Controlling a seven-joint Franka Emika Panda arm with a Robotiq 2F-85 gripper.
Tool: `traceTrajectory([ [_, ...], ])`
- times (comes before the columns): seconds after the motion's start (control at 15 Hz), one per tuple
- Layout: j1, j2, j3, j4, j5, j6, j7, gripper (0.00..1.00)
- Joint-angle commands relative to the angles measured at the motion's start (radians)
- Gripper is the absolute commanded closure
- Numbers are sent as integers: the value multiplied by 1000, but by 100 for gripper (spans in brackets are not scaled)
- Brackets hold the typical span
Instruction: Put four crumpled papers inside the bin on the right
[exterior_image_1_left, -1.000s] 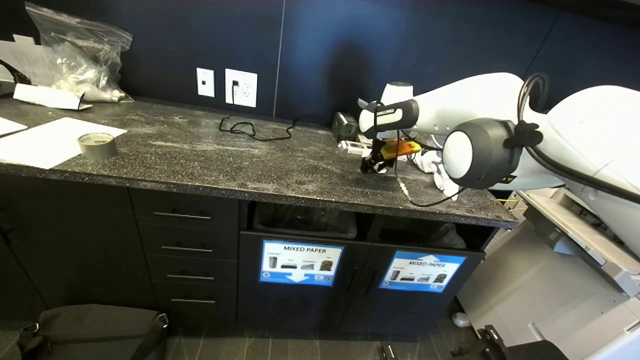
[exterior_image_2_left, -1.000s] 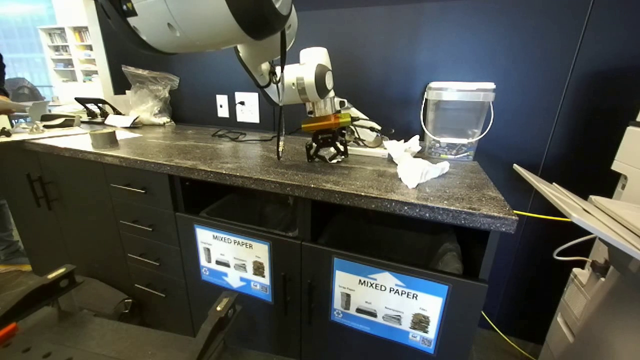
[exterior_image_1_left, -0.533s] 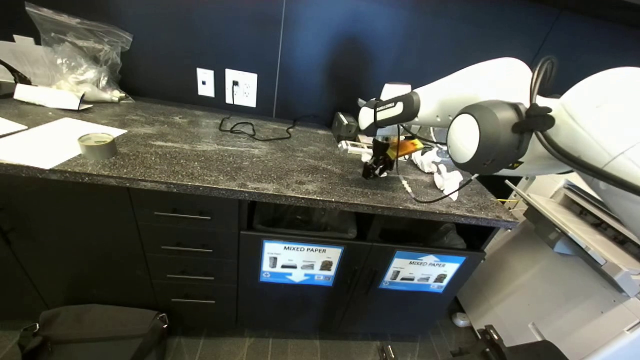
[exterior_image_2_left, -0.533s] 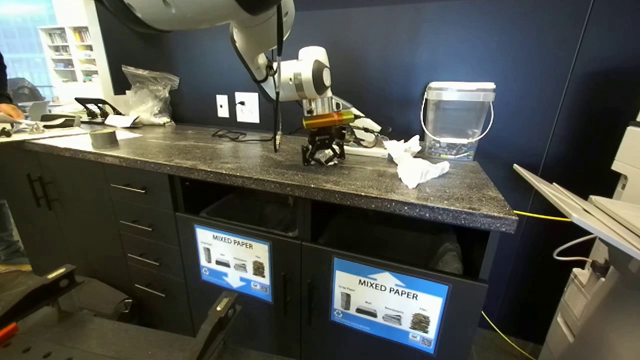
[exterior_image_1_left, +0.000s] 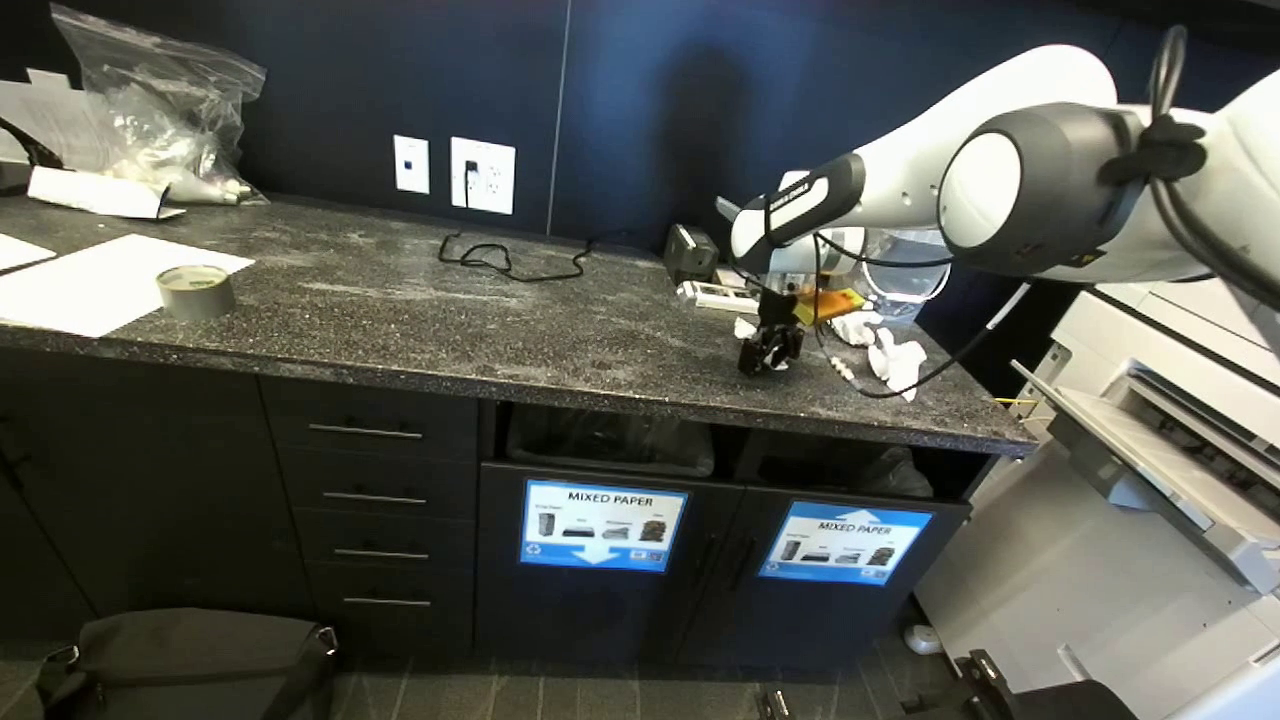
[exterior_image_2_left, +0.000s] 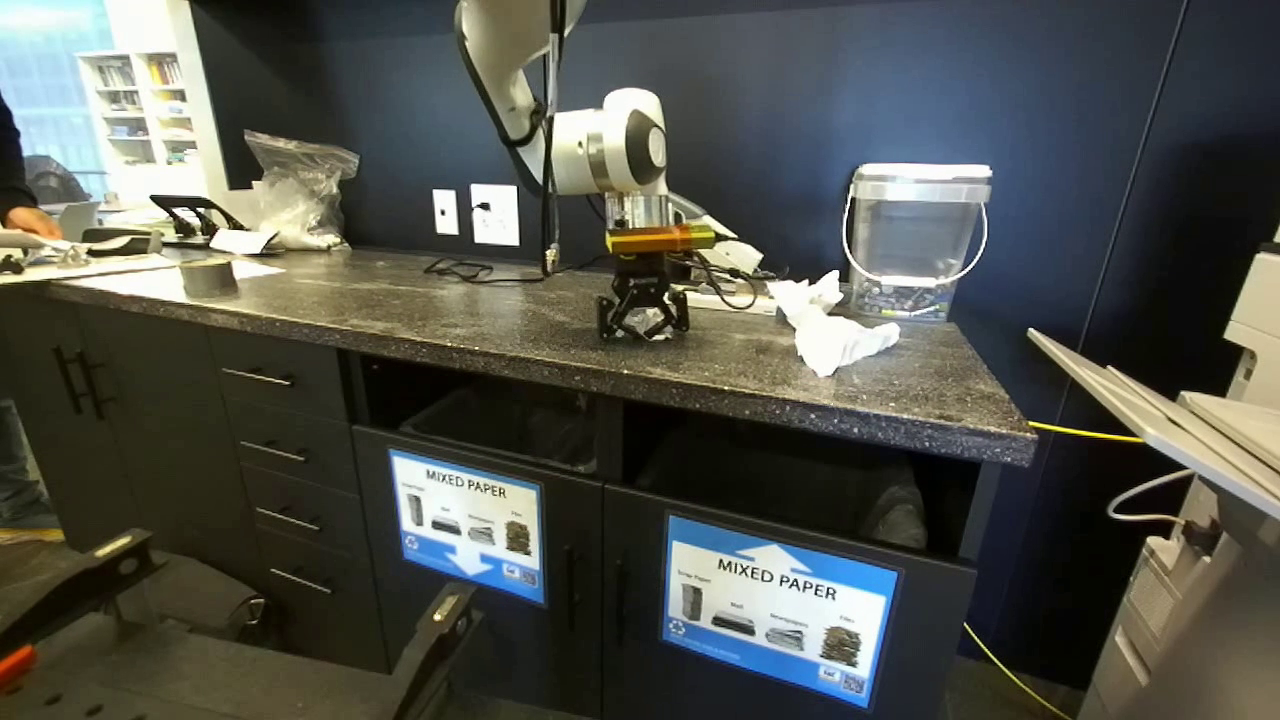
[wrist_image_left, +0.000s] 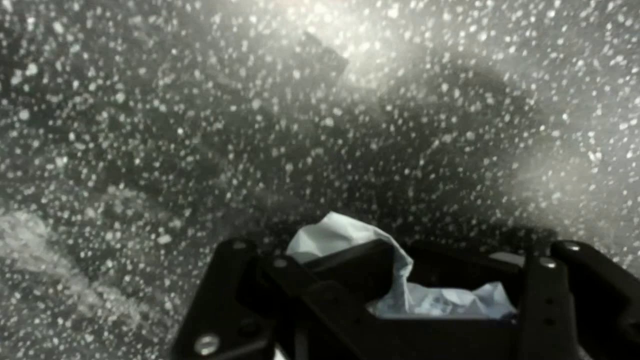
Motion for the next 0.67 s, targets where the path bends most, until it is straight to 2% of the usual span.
traceTrajectory([
  [0.0,-71,-150,77,-233,-5,58,36,90],
  [0.27,-128,-266,101,-406,-2,84,43,90],
  [0.6,-164,-417,98,-633,-3,122,53,90],
])
